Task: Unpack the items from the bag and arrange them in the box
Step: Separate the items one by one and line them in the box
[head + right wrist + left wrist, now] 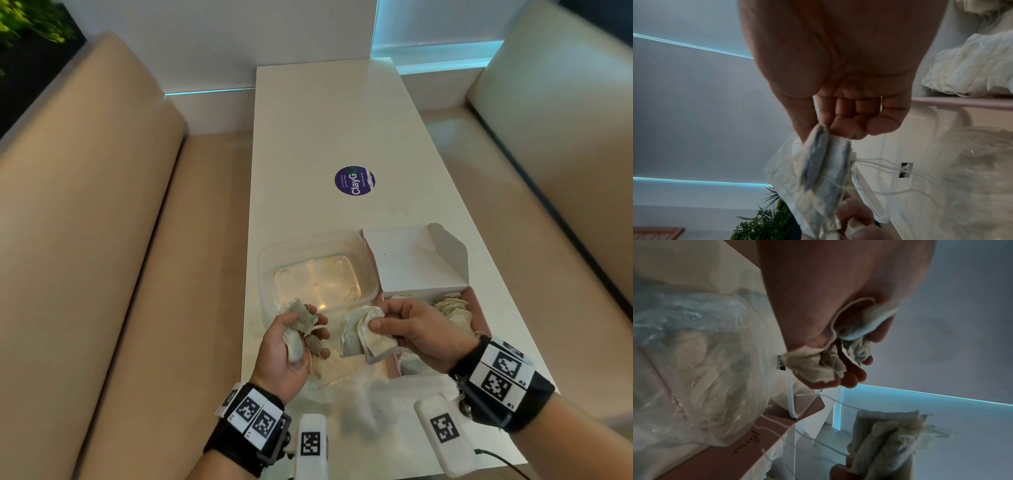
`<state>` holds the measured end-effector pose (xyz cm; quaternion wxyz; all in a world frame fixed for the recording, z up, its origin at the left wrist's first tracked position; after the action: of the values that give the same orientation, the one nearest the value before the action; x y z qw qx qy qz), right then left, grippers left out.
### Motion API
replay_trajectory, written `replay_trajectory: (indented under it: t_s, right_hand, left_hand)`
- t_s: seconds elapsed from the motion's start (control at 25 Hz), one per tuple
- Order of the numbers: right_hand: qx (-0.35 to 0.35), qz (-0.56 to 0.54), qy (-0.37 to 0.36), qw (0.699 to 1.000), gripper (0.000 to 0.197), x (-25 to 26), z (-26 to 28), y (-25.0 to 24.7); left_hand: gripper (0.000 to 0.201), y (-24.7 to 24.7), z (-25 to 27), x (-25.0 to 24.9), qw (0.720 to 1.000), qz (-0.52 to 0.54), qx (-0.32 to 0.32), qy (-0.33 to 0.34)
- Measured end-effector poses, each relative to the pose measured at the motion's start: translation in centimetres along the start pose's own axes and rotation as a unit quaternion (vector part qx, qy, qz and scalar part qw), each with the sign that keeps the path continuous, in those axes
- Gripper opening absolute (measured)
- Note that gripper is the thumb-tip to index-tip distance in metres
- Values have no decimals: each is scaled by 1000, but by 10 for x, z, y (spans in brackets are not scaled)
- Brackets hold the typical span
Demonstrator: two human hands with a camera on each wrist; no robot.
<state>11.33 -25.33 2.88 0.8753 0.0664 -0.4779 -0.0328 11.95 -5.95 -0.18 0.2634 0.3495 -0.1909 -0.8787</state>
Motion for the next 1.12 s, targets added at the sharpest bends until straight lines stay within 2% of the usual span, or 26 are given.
replay_trajectory:
  t_s: [0.04,0.12,0.24,0.32,0.44,0.6,0.68,0.76,0.84,0.92,1.0,1.12]
  right_hand:
    - [0,-5,1,1000,34,1,0,0]
    - [-2,-15,1,1000,43,4,-1,1]
    - [-18,-18,-1,1000,37,2,-4,6]
    - [-25,-12,2,1000,42,-3,-7,10]
    - [-28,-12,5,1000,64,-10,-8,13]
    - [-53,-45,2,998,47,-11,-8,10]
    - [-67,-42,-1,997,36,-10,-6,0]
    - [-106,1,-23,994,24,-5,0,-22]
    - [-176,113,-65,976,8,-3,5,-62]
    - [-246,226,-78,939,10,-9,8,-110]
    - [-286,279,-53,915,9,-20,14,-155]
    - [-279,365,-30,887,12,-34,22,-193]
  left_hand:
    - [16,0,0,0,1000,-21,4,6]
    - [23,0,0,1,995,-97,4,39]
    - [38,10,5,1,968,-212,60,124]
    - [38,20,11,4,953,-237,111,153]
    - [46,22,9,8,947,-252,100,170]
    - [35,19,6,13,961,-216,84,154]
    - [28,13,2,13,969,-195,52,143]
    - [26,3,-7,12,968,-202,25,146]
    - [33,-8,-15,12,960,-232,15,154]
    - [41,-19,-17,10,954,-255,7,157]
    - [39,-30,-19,12,956,-255,-5,147]
    - [33,-36,-19,17,960,-248,-11,133]
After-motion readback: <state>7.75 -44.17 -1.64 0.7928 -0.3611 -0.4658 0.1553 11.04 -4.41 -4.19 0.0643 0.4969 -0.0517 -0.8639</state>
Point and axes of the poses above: each hand's wrist, its own z-axis away from the middle knuckle, its own y-axis out of the palm, x = y × z, the point moved 4 cm from there along -z, towards the middle knuckle, and after that the axes turned 12 degrees about -x, right-handed, at the moved point
